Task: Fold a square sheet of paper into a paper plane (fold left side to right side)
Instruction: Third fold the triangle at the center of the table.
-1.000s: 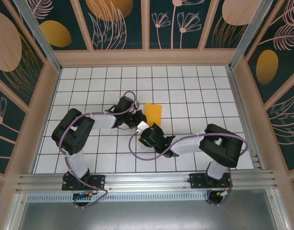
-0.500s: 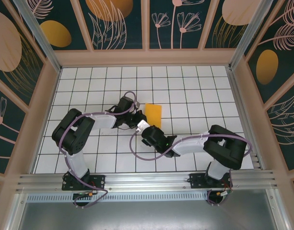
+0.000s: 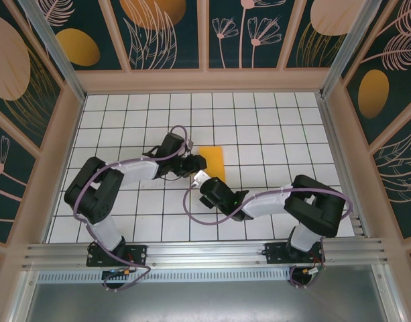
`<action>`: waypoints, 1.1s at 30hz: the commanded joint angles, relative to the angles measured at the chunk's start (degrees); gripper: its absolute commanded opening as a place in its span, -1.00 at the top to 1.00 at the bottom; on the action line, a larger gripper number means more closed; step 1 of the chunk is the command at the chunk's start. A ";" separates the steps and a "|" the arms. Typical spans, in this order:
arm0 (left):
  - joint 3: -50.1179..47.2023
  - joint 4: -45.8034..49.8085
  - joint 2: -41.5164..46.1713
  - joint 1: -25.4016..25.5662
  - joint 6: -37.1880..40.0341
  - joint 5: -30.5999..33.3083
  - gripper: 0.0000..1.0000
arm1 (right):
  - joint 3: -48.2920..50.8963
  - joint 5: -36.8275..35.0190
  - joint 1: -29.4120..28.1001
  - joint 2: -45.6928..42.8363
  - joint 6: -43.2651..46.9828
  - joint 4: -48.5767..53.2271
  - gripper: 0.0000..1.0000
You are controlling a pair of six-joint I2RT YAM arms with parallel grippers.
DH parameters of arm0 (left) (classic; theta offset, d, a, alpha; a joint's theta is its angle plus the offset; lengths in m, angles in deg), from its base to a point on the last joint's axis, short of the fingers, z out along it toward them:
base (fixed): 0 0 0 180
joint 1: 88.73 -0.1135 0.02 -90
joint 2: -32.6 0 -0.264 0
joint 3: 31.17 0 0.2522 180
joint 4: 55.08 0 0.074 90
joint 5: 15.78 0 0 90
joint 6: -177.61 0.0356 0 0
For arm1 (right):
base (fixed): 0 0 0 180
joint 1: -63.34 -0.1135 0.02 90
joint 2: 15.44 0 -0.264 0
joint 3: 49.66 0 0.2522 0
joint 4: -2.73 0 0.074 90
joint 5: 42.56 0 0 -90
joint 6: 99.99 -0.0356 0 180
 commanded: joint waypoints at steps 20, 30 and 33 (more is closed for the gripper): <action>22.04 7.57 -14.24 -2.69 11.13 -7.61 0.23 | -0.16 4.36 2.25 -0.47 -4.00 0.88 1.00; 27.77 9.27 -23.27 -0.55 12.08 -7.44 0.30 | -0.82 6.75 3.19 -0.50 -5.12 1.51 1.00; 28.42 10.53 -24.69 -0.12 12.92 -6.34 0.33 | -1.12 8.58 3.89 -0.81 -5.58 1.87 1.00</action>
